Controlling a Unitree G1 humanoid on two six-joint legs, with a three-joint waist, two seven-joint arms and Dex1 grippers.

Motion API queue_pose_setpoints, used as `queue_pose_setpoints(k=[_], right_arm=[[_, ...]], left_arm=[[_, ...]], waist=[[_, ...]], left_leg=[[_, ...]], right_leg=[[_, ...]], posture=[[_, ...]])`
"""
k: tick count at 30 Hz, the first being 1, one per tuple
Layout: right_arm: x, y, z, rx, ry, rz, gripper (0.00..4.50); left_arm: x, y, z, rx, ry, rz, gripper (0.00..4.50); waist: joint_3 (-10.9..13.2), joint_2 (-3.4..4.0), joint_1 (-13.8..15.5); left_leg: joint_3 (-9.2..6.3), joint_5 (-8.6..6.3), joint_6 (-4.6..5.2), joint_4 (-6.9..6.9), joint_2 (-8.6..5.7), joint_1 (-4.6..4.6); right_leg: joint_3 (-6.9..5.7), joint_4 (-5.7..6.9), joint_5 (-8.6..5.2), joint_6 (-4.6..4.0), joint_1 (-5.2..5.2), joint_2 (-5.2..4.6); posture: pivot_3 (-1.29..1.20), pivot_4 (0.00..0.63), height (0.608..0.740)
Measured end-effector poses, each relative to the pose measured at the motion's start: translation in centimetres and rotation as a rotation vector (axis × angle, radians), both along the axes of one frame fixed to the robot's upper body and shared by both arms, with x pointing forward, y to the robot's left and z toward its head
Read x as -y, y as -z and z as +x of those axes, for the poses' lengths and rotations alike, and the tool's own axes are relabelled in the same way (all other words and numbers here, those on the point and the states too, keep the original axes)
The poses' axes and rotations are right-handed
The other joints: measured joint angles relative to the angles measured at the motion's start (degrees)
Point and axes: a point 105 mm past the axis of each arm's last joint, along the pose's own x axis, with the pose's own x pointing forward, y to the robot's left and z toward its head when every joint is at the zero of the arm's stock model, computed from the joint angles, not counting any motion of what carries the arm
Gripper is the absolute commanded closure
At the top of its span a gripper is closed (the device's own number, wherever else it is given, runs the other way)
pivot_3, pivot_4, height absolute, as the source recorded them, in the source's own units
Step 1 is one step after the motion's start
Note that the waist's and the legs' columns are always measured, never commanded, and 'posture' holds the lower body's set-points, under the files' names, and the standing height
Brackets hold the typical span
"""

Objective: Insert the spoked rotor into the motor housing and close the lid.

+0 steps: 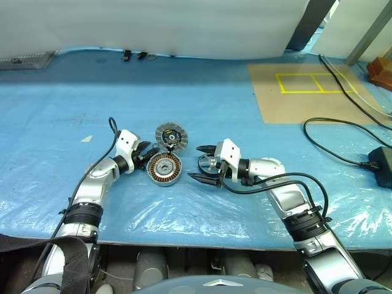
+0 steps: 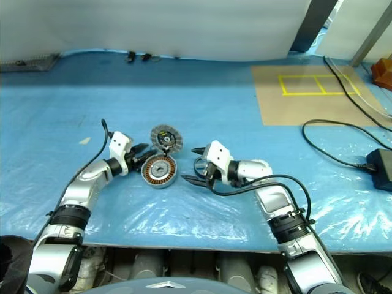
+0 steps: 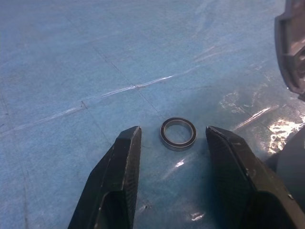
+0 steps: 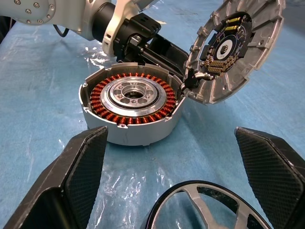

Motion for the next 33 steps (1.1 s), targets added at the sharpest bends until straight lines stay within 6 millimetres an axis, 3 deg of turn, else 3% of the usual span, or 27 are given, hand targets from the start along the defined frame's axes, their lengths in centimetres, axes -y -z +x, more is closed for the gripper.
queue_pose_setpoints(k=[8, 11, 14, 21, 29, 33], right_arm=[[0.1, 0.0, 0.1, 0.005, 0.011, -0.003, 0.00], [0.1, 0.0, 0.1, 0.005, 0.012, -0.004, 0.00], [0.1, 0.0, 0.2, 0.006, 0.014, -0.003, 0.00], [0.1, 0.0, 0.2, 0.007, 0.016, -0.003, 0.00], [0.2, 0.1, 0.1, -0.015, 0.010, 0.005, 0.00], [0.1, 0.0, -0.3, -0.052, -0.023, 0.024, 0.00]], left_arm=[[0.5, 0.0, 0.1, 0.010, 0.027, 0.014, 2.24], [0.5, 0.1, 0.2, 0.010, 0.026, 0.014, 2.87], [0.4, 0.1, 0.2, 0.011, 0.024, 0.011, 3.77], [0.3, 0.1, -0.1, 0.022, 0.023, 0.003, 3.80], [-0.2, -0.2, -4.0, 0.050, 0.105, -0.077, 3.80], [-1.6, -2.3, -5.9, 0.109, 0.116, -0.094, 3.80]], waist=[[0.00, 0.00, 0.17], [0.00, 0.00, 0.17], [0.00, 0.00, 0.17], [0.00, 0.00, 0.16], [0.01, -0.01, -0.33], [0.02, -0.01, -0.31]], left_leg=[[0.00, 0.00, 0.00, 0.00, -0.01, -0.02], [0.00, 0.00, 0.00, 0.00, -0.01, -0.01], [0.00, 0.00, 0.00, -0.01, -0.01, -0.02], [0.00, 0.00, 0.00, -0.02, -0.01, -0.02], [0.01, 0.00, -0.01, -0.12, 0.03, -0.39], [0.02, 0.00, 0.00, -0.10, 0.03, -0.44]], right_leg=[[0.00, -0.01, 0.00, 0.00, 0.00, -0.01], [0.00, -0.01, 0.00, 0.00, 0.00, -0.01], [0.00, -0.02, 0.00, 0.00, 0.00, -0.01], [0.00, -0.04, 0.00, 0.01, 0.00, -0.01], [-0.02, -0.06, -0.01, 0.00, -0.35, 0.02], [-0.04, -0.06, -0.01, 0.00, -0.39, 0.01]], posture=[[0.00, 0.150, 0.740], [0.00, 0.150, 0.740], [0.00, 0.150, 0.740], [0.00, 0.150, 0.740], [0.00, 0.150, 0.740], [0.00, 0.150, 0.740]])
